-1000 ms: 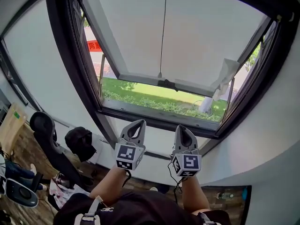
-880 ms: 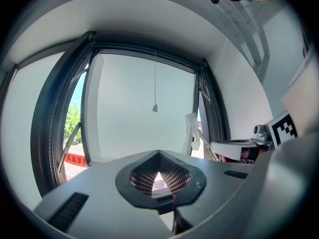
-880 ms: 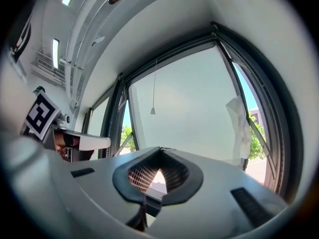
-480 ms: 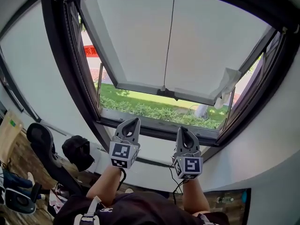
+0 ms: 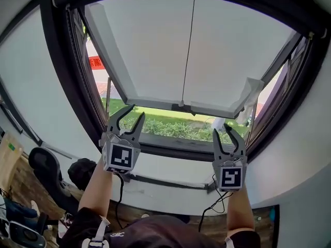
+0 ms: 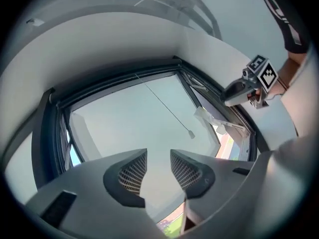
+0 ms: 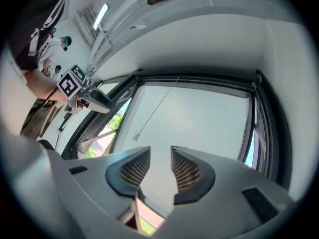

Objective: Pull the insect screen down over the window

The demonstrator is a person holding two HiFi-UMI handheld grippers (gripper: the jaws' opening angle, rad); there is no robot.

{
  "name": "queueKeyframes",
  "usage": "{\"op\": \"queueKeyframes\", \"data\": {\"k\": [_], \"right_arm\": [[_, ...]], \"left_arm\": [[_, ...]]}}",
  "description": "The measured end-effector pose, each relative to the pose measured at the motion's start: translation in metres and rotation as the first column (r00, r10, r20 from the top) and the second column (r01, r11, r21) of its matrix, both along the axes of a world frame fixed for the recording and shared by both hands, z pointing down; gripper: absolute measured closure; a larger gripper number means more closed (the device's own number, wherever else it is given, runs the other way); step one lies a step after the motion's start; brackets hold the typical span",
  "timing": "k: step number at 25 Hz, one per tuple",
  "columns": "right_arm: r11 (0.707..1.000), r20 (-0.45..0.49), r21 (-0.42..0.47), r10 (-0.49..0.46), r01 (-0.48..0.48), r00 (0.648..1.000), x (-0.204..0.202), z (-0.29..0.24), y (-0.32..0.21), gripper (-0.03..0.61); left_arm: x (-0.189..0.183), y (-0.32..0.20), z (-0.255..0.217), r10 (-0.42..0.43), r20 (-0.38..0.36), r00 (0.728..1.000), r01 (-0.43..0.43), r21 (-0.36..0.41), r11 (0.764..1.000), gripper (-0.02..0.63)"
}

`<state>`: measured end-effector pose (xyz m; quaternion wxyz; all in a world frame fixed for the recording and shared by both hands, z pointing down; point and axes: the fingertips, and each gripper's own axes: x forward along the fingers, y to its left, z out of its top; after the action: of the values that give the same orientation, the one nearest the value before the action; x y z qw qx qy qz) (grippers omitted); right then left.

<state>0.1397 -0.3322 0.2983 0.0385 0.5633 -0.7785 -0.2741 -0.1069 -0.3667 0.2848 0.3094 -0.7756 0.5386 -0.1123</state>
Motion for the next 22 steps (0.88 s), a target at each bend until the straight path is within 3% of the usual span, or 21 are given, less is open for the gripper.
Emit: {"op": "queueKeyframes", "data": {"k": [5, 12, 18, 20, 22], "right_arm": [[0.993, -0.209, 0.1, 0.084, -0.064, 0.974, 0.016, -0.054, 0.0, 0.394], [0.968, -0.393, 0.224, 0.195, -0.112, 0.899, 0.029, -0.125, 0.0, 0.379], [0.952, -0.418, 0.26, 0.264, -0.164, 0.869, 0.045, -0.187, -0.006, 0.379], [0.937, -0.421, 0.293, 0.303, -0.188, 0.855, 0.052, -0.211, -0.009, 0.428], [0.924, -0.438, 0.325, 0.337, -0.202, 0.833, 0.055, -0.234, -0.012, 0.428]], "left_arm": [[-0.013, -0.005, -0.048, -0.044, 0.202, 0.978, 0.025, 0.095, 0.995, 0.343], [-0.028, -0.005, -0.129, -0.162, 0.388, 0.907, 0.053, 0.276, 0.96, 0.339], [-0.046, -0.015, -0.204, -0.211, 0.427, 0.879, 0.058, 0.343, 0.937, 0.367], [-0.054, -0.024, -0.227, -0.221, 0.44, 0.87, 0.059, 0.352, 0.934, 0.376], [-0.06, -0.031, -0.25, -0.23, 0.441, 0.868, 0.061, 0.364, 0.929, 0.384]]}}
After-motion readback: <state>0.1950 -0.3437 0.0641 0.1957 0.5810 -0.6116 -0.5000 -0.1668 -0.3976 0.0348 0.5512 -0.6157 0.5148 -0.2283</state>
